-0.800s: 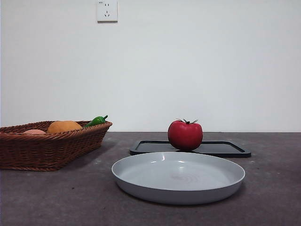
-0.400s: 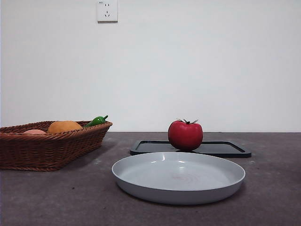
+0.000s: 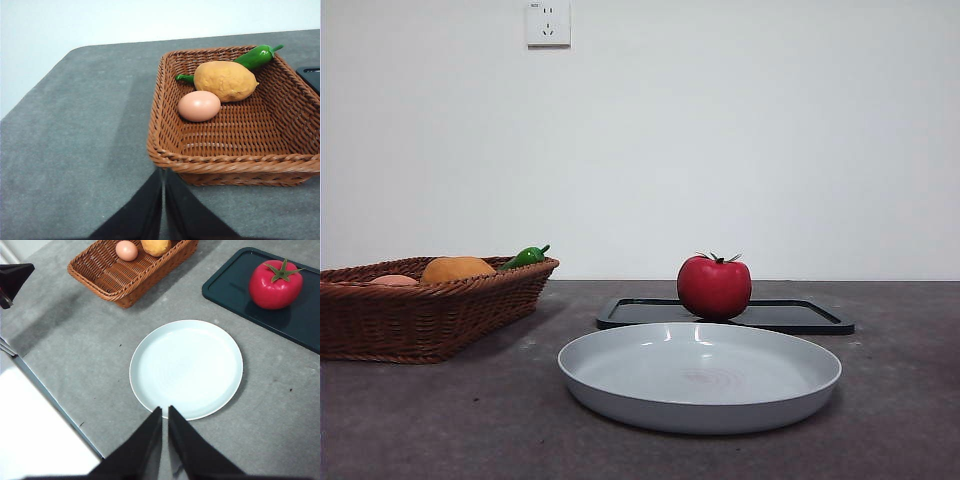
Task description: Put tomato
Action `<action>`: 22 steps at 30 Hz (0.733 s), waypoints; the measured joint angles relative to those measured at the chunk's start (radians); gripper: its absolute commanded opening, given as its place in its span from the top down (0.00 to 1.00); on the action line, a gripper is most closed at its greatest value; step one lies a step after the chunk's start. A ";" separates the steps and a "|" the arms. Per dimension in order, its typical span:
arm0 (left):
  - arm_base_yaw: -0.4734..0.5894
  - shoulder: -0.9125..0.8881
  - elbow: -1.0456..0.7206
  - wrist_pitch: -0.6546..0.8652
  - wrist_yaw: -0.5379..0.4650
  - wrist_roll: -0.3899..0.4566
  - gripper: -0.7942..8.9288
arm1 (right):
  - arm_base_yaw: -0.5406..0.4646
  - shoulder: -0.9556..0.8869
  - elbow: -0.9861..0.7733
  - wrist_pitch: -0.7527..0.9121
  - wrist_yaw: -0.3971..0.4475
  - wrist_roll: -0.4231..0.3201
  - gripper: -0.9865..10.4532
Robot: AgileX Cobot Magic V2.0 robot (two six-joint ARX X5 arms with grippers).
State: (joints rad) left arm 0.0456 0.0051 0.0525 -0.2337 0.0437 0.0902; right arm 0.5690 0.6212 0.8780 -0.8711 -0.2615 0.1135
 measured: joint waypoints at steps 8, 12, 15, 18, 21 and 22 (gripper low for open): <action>0.000 0.000 0.000 0.000 0.000 0.000 0.91 | 0.000 0.000 0.000 0.000 0.000 0.000 0.91; 0.000 0.000 0.000 0.000 0.000 0.000 0.91 | 0.000 0.000 0.000 0.000 0.000 0.000 0.91; 0.000 0.000 0.000 0.000 0.000 0.000 0.91 | 0.000 -0.002 0.000 0.000 0.001 -0.001 0.91; 0.000 0.000 0.000 0.000 0.000 0.000 0.91 | -0.047 -0.031 0.000 0.004 0.019 -0.039 0.91; 0.000 0.000 0.000 0.000 0.000 0.000 0.91 | -0.165 -0.075 -0.005 0.050 0.026 -0.088 0.91; 0.000 0.000 0.000 0.000 0.000 0.000 0.91 | -0.216 -0.098 -0.018 0.098 0.030 -0.098 0.91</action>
State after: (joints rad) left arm 0.0456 0.0051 0.0525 -0.2337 0.0437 0.0902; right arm 0.3534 0.5236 0.8600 -0.7734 -0.2317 0.0158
